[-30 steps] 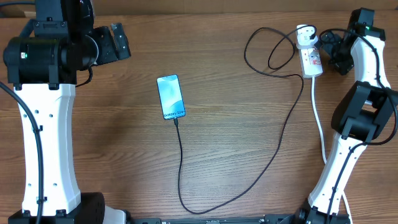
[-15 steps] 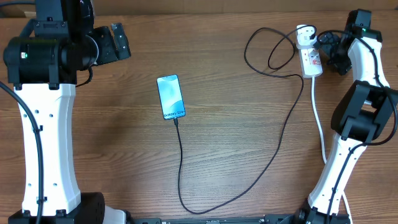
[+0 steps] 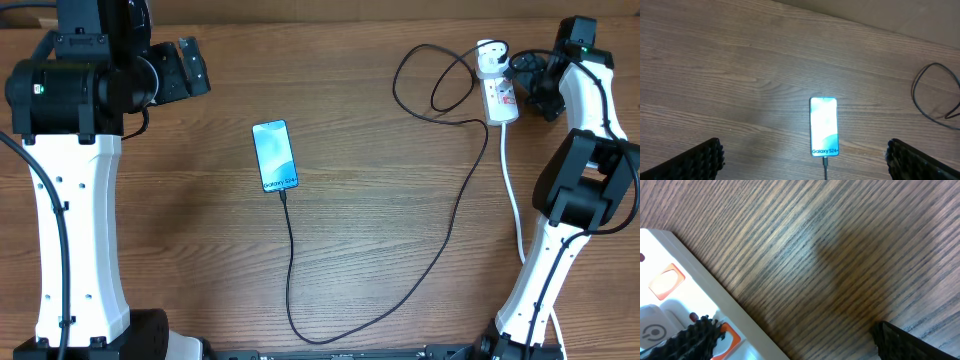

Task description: Plug charger to phone and switch on socket

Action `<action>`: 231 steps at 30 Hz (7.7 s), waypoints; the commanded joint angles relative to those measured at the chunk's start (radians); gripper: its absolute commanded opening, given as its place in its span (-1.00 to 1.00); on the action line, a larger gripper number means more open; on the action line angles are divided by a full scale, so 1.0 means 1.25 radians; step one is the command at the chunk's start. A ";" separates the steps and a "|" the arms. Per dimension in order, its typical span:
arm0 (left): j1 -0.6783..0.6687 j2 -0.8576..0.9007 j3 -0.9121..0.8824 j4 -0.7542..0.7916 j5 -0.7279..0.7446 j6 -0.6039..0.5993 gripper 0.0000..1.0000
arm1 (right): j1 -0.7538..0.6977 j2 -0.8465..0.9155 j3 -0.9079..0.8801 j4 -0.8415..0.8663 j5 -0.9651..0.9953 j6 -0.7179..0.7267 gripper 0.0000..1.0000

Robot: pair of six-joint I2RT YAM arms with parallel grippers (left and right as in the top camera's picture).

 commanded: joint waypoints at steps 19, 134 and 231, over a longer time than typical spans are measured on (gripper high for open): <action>0.004 0.006 0.010 0.000 -0.010 0.007 1.00 | 0.100 0.056 -0.059 -0.140 -0.053 -0.019 1.00; 0.004 0.006 0.010 0.000 -0.011 0.007 1.00 | 0.377 -2.026 -1.722 0.682 -0.047 -0.390 1.00; -0.002 -1.318 -1.678 1.013 0.025 0.408 1.00 | 0.378 -2.026 -1.757 0.682 -0.048 -0.383 1.00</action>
